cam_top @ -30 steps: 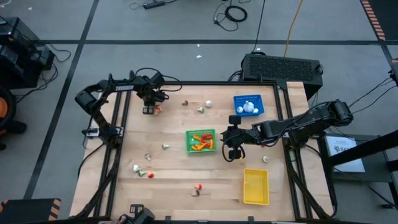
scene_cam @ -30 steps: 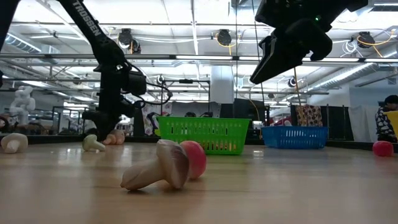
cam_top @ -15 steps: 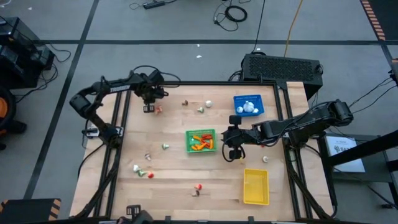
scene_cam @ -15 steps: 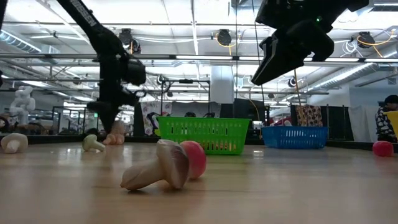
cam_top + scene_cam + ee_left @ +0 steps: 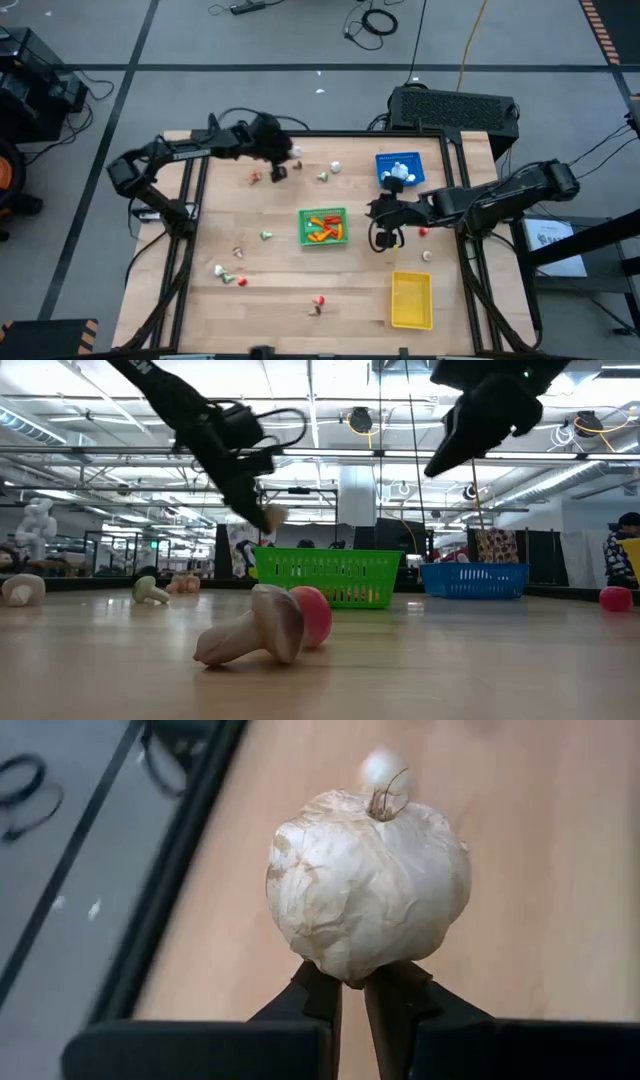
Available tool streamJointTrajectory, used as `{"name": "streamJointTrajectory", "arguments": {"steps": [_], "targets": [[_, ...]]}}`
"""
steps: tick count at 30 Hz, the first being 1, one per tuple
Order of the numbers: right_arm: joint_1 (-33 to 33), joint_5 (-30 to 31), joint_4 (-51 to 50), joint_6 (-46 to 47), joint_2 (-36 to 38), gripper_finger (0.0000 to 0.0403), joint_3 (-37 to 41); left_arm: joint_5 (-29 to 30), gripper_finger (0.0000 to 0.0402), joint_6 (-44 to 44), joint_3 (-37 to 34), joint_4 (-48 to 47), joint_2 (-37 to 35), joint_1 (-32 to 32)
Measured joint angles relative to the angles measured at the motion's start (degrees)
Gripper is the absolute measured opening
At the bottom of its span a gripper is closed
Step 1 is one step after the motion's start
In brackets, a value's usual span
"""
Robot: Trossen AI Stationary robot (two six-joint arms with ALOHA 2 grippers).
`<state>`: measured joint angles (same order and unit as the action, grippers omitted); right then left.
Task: Sort produce into baskets
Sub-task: Put the garlic into the blue bin
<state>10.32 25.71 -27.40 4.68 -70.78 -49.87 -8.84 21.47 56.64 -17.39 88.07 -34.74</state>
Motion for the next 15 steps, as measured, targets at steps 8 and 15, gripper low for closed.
{"name": "streamJointTrajectory", "arguments": {"steps": [8,15], "targets": [[-0.1,9.7,-5.2,6.3,5.8,0.0112,0.0,1.3,0.0034,-6.6,2.0,30.6,10.4,11.2],[-0.1,14.9,-8.3,11.1,8.6,0.0112,0.0,-0.7,0.0034,-10.7,17.9,32.0,25.5,14.2]]}}
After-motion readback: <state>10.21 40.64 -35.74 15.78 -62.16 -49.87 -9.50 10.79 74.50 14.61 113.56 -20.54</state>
